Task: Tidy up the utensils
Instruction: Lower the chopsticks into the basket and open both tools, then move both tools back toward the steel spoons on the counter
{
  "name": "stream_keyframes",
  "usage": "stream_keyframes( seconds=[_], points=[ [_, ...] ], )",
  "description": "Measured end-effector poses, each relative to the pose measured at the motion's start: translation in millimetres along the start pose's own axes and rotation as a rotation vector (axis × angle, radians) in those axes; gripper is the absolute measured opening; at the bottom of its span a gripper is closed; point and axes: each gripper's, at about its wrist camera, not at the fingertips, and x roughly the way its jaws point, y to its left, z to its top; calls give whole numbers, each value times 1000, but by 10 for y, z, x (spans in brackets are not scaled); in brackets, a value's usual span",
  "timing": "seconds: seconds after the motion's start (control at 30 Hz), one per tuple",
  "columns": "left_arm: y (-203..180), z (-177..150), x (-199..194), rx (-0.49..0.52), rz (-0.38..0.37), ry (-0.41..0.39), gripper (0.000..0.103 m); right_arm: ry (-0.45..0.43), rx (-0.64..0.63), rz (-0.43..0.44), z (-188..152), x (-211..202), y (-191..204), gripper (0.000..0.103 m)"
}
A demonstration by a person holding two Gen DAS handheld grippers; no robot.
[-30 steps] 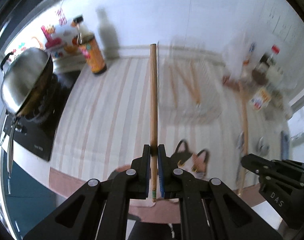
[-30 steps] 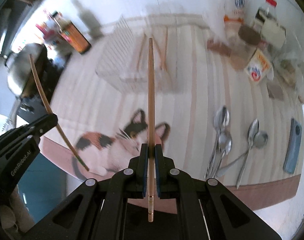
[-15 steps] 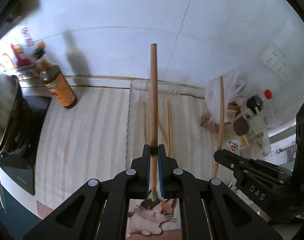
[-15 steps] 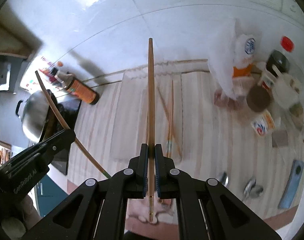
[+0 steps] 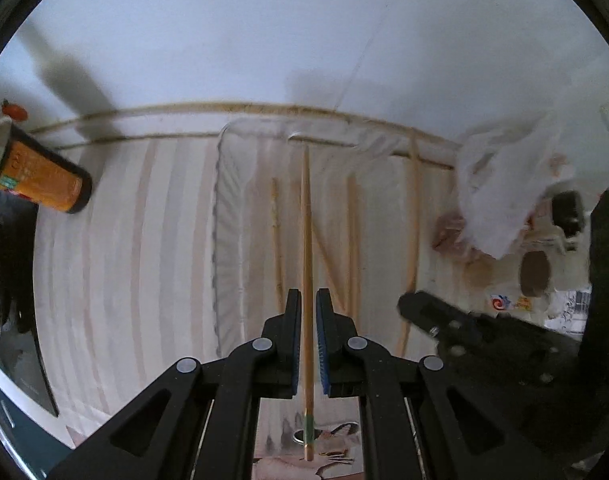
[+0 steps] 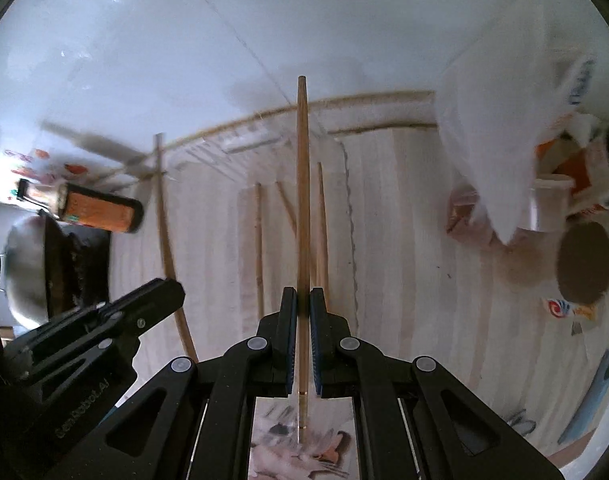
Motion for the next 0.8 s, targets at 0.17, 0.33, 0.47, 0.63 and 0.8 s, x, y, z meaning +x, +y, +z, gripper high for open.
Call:
stream_keyframes(
  seconds=[0.17,0.33,0.47,0.63,0.8],
  points=[
    [100,-67,-144,-6,52,-56,10,30,4,-23,-69,132,-19,8],
    [200,-274,-395,1,161,-177,53,-46,16,-44,-228,-100,-132,13],
    [239,-433,-493,-8,217,-260,77,-103,28,-65,-372,-338,-275,30],
    [247,-671,-640,-10,260,-379,103,-176,62,-103,-709,-624,-563,37],
    [190,-898,-703,-10,295,-444,103,-236,140,-105,-1127,-827,-1000,48]
  ],
)
